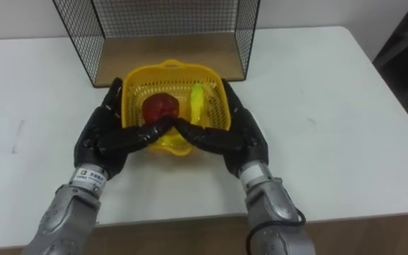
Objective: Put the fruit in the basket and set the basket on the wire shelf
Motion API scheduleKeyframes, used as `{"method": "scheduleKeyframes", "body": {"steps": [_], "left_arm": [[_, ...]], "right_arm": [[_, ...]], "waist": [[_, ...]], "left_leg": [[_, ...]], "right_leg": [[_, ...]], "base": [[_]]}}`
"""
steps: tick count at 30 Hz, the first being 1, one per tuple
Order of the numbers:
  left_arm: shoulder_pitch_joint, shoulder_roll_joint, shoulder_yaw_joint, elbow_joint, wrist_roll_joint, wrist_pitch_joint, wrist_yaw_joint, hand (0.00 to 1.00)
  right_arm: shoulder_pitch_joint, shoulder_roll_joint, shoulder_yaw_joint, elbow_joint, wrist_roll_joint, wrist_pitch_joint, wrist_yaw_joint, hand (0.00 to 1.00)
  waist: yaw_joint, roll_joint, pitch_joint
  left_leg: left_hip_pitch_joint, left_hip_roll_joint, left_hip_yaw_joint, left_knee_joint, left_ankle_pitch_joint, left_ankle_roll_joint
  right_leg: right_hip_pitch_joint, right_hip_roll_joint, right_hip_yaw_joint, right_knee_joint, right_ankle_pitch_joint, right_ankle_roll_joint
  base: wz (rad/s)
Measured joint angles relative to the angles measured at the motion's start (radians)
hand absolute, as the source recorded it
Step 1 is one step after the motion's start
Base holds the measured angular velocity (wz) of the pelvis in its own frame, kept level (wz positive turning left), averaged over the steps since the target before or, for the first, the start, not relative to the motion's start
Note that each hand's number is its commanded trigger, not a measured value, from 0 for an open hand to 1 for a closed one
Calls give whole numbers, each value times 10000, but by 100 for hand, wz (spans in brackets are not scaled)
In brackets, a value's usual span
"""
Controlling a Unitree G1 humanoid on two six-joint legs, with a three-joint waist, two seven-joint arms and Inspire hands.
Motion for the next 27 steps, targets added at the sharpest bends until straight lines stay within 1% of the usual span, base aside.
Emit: {"method": "scheduleKeyframes", "body": {"steps": [2, 6, 10, 13, 17, 27], "left_arm": [[-143, -82, 2, -92, -4, -82, 88, 0], [-463, -201, 3, -183, -3, -438, 190, 0], [-476, -251, -4, -249, -17, -564, 198, 0], [-476, -252, -5, -666, -241, -586, 252, 0], [-476, -252, -37, -944, -517, -856, 253, 0], [-422, -229, -39, -813, -485, -868, 254, 0]], "right_arm": [[-112, 64, 0, 0, 2, -162, -75, 0], [-337, 122, 1, -99, 12, -491, -164, 0], [-339, 127, 9, -251, 14, -612, -164, 0], [-339, 139, 15, -451, 10, -659, -170, 0], [-339, 167, 96, -770, 9, -952, -191, 0], [-336, 349, 126, -618, -22, -929, -394, 0]], "waist": [[2, 0, 0], [15, 1, 0], [9, 0, 0], [1, -1, -2], [3, -15, -3], [8, -16, 1]], "left_leg": [[25, 0, 0, 3, 0, 0], [53, 1, 0, 3, -1, 1], [79, 2, 0, 9, -1, 1], [77, 3, -5, 8, -1, 0], [192, 0, -3, -10, 0, 0], [355, 7, -26, -8, -7, 4]], "right_leg": [[37, -1, -9, -1, 0, 0], [66, -1, -19, -1, 3, -3], [94, -2, -8, -1, 4, -4], [90, -2, -6, -1, 4, -4], [191, -7, -7, -10, 4, -3], [337, -6, -2, 32, 3, -3]], "base": [[0], [0], [0], [0], [0], [0]]}}
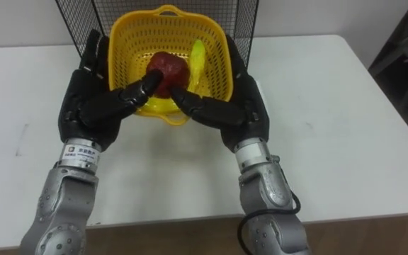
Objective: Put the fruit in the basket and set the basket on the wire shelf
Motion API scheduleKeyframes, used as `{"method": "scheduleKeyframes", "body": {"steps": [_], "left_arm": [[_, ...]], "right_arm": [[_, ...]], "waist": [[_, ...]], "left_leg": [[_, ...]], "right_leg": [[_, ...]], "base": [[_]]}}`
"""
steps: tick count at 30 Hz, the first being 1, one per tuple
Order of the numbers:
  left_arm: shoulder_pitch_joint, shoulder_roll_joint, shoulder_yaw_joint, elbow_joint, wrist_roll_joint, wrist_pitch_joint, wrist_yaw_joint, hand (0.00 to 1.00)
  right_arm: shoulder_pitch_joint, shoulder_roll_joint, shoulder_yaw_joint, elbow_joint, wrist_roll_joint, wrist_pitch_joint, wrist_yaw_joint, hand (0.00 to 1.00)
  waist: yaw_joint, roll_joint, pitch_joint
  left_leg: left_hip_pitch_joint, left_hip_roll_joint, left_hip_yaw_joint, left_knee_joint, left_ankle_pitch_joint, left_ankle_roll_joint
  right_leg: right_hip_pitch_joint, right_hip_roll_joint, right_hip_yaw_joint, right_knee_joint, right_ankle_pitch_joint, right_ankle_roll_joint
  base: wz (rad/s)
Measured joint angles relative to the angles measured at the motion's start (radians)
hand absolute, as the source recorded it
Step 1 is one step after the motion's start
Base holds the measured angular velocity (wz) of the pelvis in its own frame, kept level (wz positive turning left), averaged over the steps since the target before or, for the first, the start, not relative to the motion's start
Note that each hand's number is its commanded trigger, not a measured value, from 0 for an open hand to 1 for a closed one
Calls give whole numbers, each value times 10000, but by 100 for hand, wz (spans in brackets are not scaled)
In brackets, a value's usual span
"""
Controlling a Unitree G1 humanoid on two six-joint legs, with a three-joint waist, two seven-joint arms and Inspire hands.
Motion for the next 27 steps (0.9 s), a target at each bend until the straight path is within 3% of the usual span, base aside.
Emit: {"method": "scheduleKeyframes", "body": {"steps": [4, 8, 10, 14, 16, 18, 19, 20, 22, 23, 24, 25, 26, 27], "left_arm": [[65, 2, -12, 0, -7, 0, 4, 0], [258, 4, -49, 35, -25, -4, 2, 0], [255, 7, -55, 230, -21, -2, 2, 0], [393, 33, -68, 536, -19, 18, 9, 0], [417, 75, -62, 552, -24, 19, 21, 0], [500, 100, -59, 592, -26, 15, 39, 0], [511, 116, -59, 614, -26, 16, 44, 0], [506, 173, -50, 619, -31, 15, 44, 0], [495, 224, -49, 649, -25, 8, 42, 0], [478, 233, -52, 649, -18, 3, 41, 0], [498, 265, -58, 654, -15, 10, 41, 0], [495, 274, -45, 643, -17, 9, 37, 0], [463, 276, -49, 636, -18, 9, 19, 0], [401, 281, -49, 635, -24, 5, 8, 0]], "right_arm": [[0, -2, 0, 0, 9, 13, 0, 0], [6, -9, -21, -1, 12, 58, 4, 0], [6, 0, -18, 62, 51, 47, 19, 0], [37, 14, 54, 464, 238, 41, 129, 0], [64, -26, 146, 517, 240, 32, 130, 0], [68, -35, 214, 518, 301, 0, 149, 0], [60, -34, 229, 517, 296, -36, 180, 0], [34, -29, 236, 517, 325, -59, 233, 0], [25, -31, 270, 518, 391, -69, 239, 0], [-15, -44, 260, 519, 364, -68, 238, 0], [1, -84, 265, 531, 288, 9, 239, 0], [0, -97, 264, 531, 244, 37, 240, 0], [-3, -87, 237, 532, 156, 40, 243, 0], [-15, -90, 233, 531, 143, 32, 243, 0]], "waist": [[-13, -1, 0], [-21, 12, -2], [-5, 21, 1], [33, 1, 5], [74, -16, -4], [110, -57, -12], [192, -55, -13], [237, -72, 22], [250, -173, 13], [228, -179, 24], [236, -149, 5], [235, -135, -23], [144, -95, -122], [8, -331, -166]], "left_leg": [[-181, 70, -2, 224, -76, 2], [-718, 400, -28, 1347, -613, -61], [-1006, 580, -30, 2163, -1001, -103], [-1505, 1033, 95, 3896, -1886, -306], [-1606, 1125, 111, 4323, -1921, -375], [-1775, 1345, 475, 4836, -1601, -660], [-1810, 1386, 587, 4939, -1500, -683], [-2215, 1447, 604, 5426, -1145, -759], [-2621, 1341, 565, 4661, -1097, -840], [-2914, 1368, 544, 3509, -806, -946], [-3132, 1368, 523, 2750, 99, -829], [-3146, 1333, 538, 2448, 539, -789], [-3061, 1170, 522, 2225, 1022, -447], [-2953, 947, 561, 1991, 1092, -339]], "right_leg": [[-163, 25, 1, 178, -3, 1], [-420, 193, -27, 655, -156, -55], [-585, 236, -57, 1199, -494, -139], [-1140, 278, 17, 2837, -1651, -373], [-1216, 251, 65, 3138, -1903, -450], [-1232, 284, 286, 3216, -1936, -562], [-1221, 281, 345, 3201, -1906, -601], [-1082, 264, 405, 3137, -1822, -603], [-1091, 125, 417, 3029, -1786, -602], [-1104, 65, 397, 2997, -1794, -596], [-1053, -32, 327, 2894, -1812, -561], [-1028, -72, 321, 2855, -1846, -496], [-943, -137, 273, 2746, -1906, -341], [-873, -271, 248, 2593, -1925, -200]], "base": [[0], [-2], [-5], [-6], [0], [-12], [-20], [-5], [0], [-17], [-19], [0], [21], [24]]}}
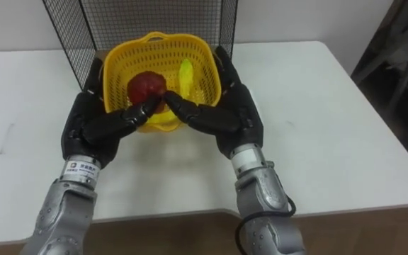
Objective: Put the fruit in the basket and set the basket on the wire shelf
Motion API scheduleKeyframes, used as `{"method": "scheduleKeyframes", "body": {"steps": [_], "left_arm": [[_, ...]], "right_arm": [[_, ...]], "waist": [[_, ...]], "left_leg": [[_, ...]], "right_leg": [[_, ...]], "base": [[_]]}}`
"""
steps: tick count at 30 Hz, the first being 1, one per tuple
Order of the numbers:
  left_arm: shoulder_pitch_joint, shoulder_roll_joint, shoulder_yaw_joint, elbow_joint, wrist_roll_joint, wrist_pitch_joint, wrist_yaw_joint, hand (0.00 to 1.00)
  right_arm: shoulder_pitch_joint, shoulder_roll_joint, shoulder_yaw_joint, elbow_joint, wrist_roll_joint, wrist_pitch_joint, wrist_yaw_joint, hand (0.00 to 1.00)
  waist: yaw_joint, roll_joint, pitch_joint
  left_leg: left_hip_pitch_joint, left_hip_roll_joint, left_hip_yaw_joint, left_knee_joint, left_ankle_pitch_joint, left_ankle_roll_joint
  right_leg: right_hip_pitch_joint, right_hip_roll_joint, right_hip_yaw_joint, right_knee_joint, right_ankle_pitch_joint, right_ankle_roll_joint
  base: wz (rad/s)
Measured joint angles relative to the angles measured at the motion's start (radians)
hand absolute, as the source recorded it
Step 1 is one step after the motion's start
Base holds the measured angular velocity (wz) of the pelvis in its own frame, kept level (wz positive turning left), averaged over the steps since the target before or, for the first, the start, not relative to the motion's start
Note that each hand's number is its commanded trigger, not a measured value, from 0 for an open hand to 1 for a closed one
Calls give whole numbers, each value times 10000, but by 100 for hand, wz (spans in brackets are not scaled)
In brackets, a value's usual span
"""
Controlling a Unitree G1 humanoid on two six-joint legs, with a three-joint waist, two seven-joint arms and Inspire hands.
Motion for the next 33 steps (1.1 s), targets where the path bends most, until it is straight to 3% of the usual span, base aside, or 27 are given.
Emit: {"method": "scheduleKeyframes", "body": {"steps": [3, 10, 13, 15, 19, 22, 24, 25, 27, 29, 31, 33], "left_arm": [[-15, 12, -41, 0, -1, 2, -3, 0], [-186, 6, -67, -1, 10, 0, 24, 0], [-207, 7, -134, 0, 8, 0, 25, 0], [-271, 51, -121, 0, 7, -2, 25, 0], [-318, 73, -151, 0, -11, -10, 25, 0], [-337, 49, -195, 0, -194, -13, 24, 0], [-318, 55, -267, 1, -188, -12, 39, 0], [-317, 60, -301, 1, -188, -12, 59, 0], [-326, 65, -376, 0, -183, -22, 154, 0], [-325, 70, -379, 0, -165, -31, 231, 0], [-333, 69, -379, -1, -165, -42, 264, 0], [-392, 66, -382, 1, -180, -44, 263, 0]], "right_arm": [[-23, -10, -40, -3, 209, -3, 6, 0], [-176, -42, -173, -262, 268, 4, -1, 0], [-271, -41, -232, -288, 263, -48, -17, 0], [-271, -40, -215, -468, 252, -49, -20, 0], [-279, -64, -223, -647, 313, -192, -27, 0], [-270, -72, -203, -648, 304, -288, -107, 0], [-234, -100, -202, -649, 301, -363, -124, 0], [-214, -113, -202, -648, 301, -364, -126, 0], [-191, -147, -201, -646, 294, -376, -126, 0], [-190, -141, -216, -614, 244, -384, -126, 0], [-183, -66, -209, -609, 206, -377, -128, 0], [-181, -143, -211, -610, 169, -351, -129, 0]], "waist": [[-49, -167, 27], [-43, -114, 62], [-67, -84, 80], [-24, -66, 90], [-50, -80, 106], [-58, -116, 145], [-92, -188, 190], [-123, -172, 201], [-124, -53, 258], [-106, 39, 300], [-115, 87, 314], [-177, 135, 313]], "left_leg": [[5, -134, -14, 78, -147, 80], [-337, -123, -40, 558, -672, 75], [-289, -286, -34, 561, -828, 144], [-294, -330, 18, 586, -947, 200], [-103, -675, 99, 695, -1243, 437], [41, -960, 162, 869, -1580, 676], [361, -1314, 177, 881, -1801, 908], [476, -1371, 181, 885, -1861, 969], [908, -1529, 187, 840, -2076, 1168], [1124, -1527, 185, 737, -2188, 1258], [1259, -1486, 185, 518, -2198, 1291], [1348, -1366, 192, 384, -2220, 1326]], "right_leg": [[268, -6, -133, -514, 211, 176], [275, -94, -272, -656, 192, 277], [299, -208, -301, -508, 118, 407], [281, -347, -269, -437, 94, 450], [268, -812, -256, 173, -27, 667], [-143, -1263, -224, 1702, -10, 758], [-719, -1772, 138, 3378, 423, 777], [-881, -1832, 282, 3767, 626, 725], [-1323, -2017, 697, 4980, 1697, 562], [-1658, -2017, 882, 5490, 2096, 559], [-2127, -1902, 944, 5565, 1697, 670], [-2594, -1528, 845, 4591, 1123, 696]], "base": [[13], [0], [5], [0], [6], [8], [14], [11], [3], [-10], [-10], [-2]]}}
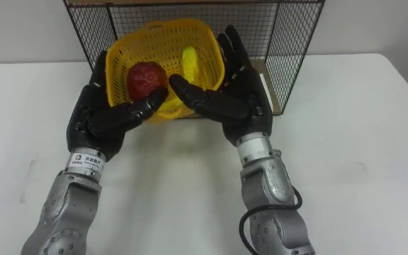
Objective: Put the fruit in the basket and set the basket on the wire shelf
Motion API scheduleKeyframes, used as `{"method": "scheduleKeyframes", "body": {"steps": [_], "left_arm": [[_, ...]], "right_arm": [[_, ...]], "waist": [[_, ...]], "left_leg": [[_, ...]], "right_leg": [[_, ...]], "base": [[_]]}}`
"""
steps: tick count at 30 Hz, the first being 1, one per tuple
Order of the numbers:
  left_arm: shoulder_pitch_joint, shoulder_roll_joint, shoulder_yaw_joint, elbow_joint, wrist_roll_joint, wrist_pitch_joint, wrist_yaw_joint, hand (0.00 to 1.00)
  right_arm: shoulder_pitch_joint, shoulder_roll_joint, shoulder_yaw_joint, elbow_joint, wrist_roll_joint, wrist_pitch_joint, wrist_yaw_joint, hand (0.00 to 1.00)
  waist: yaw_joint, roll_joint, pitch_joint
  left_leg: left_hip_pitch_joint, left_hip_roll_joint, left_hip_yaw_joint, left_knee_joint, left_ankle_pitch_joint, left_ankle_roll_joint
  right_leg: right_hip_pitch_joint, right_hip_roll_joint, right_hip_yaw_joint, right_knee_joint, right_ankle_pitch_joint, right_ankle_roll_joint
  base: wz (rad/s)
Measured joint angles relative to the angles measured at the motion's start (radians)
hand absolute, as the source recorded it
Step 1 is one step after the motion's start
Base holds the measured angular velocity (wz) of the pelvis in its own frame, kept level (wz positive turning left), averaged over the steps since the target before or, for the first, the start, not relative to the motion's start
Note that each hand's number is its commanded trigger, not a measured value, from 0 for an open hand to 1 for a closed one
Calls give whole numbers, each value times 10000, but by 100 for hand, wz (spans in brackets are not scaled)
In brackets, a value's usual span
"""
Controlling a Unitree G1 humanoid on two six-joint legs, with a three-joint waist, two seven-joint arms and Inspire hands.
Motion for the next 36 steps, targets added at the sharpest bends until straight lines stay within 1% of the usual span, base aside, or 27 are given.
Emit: {"method": "scheduleKeyframes", "body": {"steps": [1, 3, 4, 5, 6, 8, 9, 10, 11, 12, 14, 15, 16, 17, 20, 25, 29, 30, 31, 32, 34, 36], "left_arm": [[-7, -2, -3, 0, 2, -1, -1, 0], [-31, -12, -35, 2, 157, 2, -1, 0], [-33, -13, -38, 2, 218, 3, -1, 0], [-59, -12, -35, 3, 309, 9, -1, 0], [-65, -43, -37, 22, 428, 61, 0, 0], [-241, -30, -37, 61, 511, 113, 1, 0], [-347, 36, -37, 143, 515, 136, 2, 0], [-356, 68, -37, 160, 515, 164, 2, 0], [-354, 92, -35, 180, 585, 240, 2, 0], [-357, 92, -36, 182, 672, 296, 2, 0], [-373, 93, -36, 182, 700, 345, -2, 0], [-376, 95, -34, 182, 689, 399, -3, 0], [-381, 97, -25, 182, 687, 442, -3, 0], [-386, 98, -8, 181, 679, 501, -5, 0], [-440, 113, -7, 182, 685, 566, -21, 0], [-543, 163, 4, 191, 691, 723, -56, 0], [-547, 193, 95, 245, 889, 965, -77, 0], [-553, 194, 115, 304, 906, 1031, -74, 0], [-561, 200, 136, 319, 907, 1089, -73, 0], [-564, 207, 200, 357, 947, 1197, -73, 0], [-694, 209, 372, 580, 1102, 1410, -80, 0], [-1196, 151, 586, 1025, 1243, 1865, -81, 0]], "right_arm": [[-1, -37, 1, 3, -1, 25, -2, 0], [-27, -71, -32, 74, -2, 101, -79, 0], [-30, -71, -35, 102, -19, 107, -104, 0], [-37, -70, -45, 136, -142, 108, -137, 0], [-34, -68, -34, 212, -264, 119, -194, 0], [-162, -90, -68, 368, -300, 195, -246, 0], [-229, -96, -65, 431, -304, 258, -314, 0], [-231, -108, -63, 431, -308, 296, -325, 0], [-216, -130, -53, 436, -323, 366, -353, 0], [-218, -127, -61, 436, -353, 431, -417, 0], [-222, -126, -84, 433, -365, 436, -464, 0], [-220, -122, -93, 434, -358, 466, -506, 0], [-220, -106, -107, 434, -358, 495, -521, 0], [-221, -98, -112, 434, -358, 516, -545, 0], [-218, -90, -114, 436, -357, 538, -651, 0], [-218, -81, -107, 497, -360, 540, -763, 0], [-243, -71, -56, 826, -352, 624, -762, 0], [-240, -63, -43, 942, -350, 758, -763, 0], [-239, -63, -46, 985, -349, 806, -764, 0], [-241, -60, -83, 1008, -345, 966, -764, 0], [-319, -71, -184, 1143, -319, 1144, -762, 0], [-601, -84, -481, 1254, -348, 1632, -781, 0]], "waist": [[6, 13, -5], [-20, 28, -16], [-37, 27, -21], [-67, 25, -22], [-119, 78, -42], [-112, 110, -36], [-132, 103, -35], [-128, 106, -36], [-137, 148, -32], [-159, 166, -49], [-197, 199, -103], [-202, 241, -119], [-198, 243, -122], [-202, 246, -144], [-242, 288, -151], [-275, 301, -140], [-332, 302, -131], [-353, 299, -129], [-357, 303, -131], [-344, 302, -131], [-277, 299, -132], [-196, 295, -133]], "left_leg": [[41, 25, 9, -52, 0, -1], [245, 69, 18, -240, 5, -13], [285, 68, 18, -254, -6, -30], [360, 64, 17, -290, -28, -66], [462, 98, -46, -388, -44, -102], [504, 226, -56, -473, 8, -196], [551, 269, -54, -555, 57, -252], [600, 289, -40, -595, 66, -261], [718, 372, 2, -699, 60, -273], [812, 420, 14, -820, 55, -304], [868, 461, 29, -937, 103, -350], [900, 530, 66, -941, 109, -363], [934, 550, 86, -969, 118, -380], [960, 572, 91, -1032, 146, -418], [999, 652, 89, -1097, 190, -469], [1065, 716, 101, -1270, 284, -551], [1385, 733, 115, -1551, 388, -615], [1487, 724, 117, -1680, 423, -633], [1504, 725, 117, -1705, 435, -644], [1574, 725, 135, -1808, 491, -667], [1643, 724, 174, -1976, 593, -706], [1607, 736, 166, -2073, 706, -758]], "right_leg": [[-44, 99, -10, -478, -56, 16], [122, 389, -21, -2571, -77, 16], [210, 465, -6, -3080, -35, 35], [365, 618, -1, -3951, 268, 11], [541, 789, 20, -4285, 607, 214], [709, 1001, 9, -4653, 800, 168], [785, 1058, -1, -4834, 893, 125], [833, 1086, -7, -4886, 924, 119], [987, 1195, 7, -5030, 1010, 90], [1126, 1244, -56, -5212, 1110, 40], [1214, 1296, -116, -5408, 1248, 15], [1297, 1372, -118, -5540, 1337, -12], [1323, 1392, -136, -5578, 1360, -31], [1369, 1433, -140, -5687, 1409, -56], [1493, 1552, -163, -5994, 1539, -105], [1639, 1650, -250, -6353, 1699, -169], [1982, 1716, -275, -6596, 1826, -228], [2071, 1719, -318, -6667, 1861, -240], [2097, 1725, -332, -6706, 1871, -251], [2106, 1733, -327, -6725, 1891, -271], [2088, 1751, -339, -6734, 1916, -305], [1982, 1786, -365, -6763, 1951, -362]], "base": [[-5], [-2], [0], [7], [5], [-3], [-8], [-11], [-12], [-9], [-7], [-10], [-10], [-7], [-1], [0], [0], [0], [0], [-6], [-6], [0]]}}
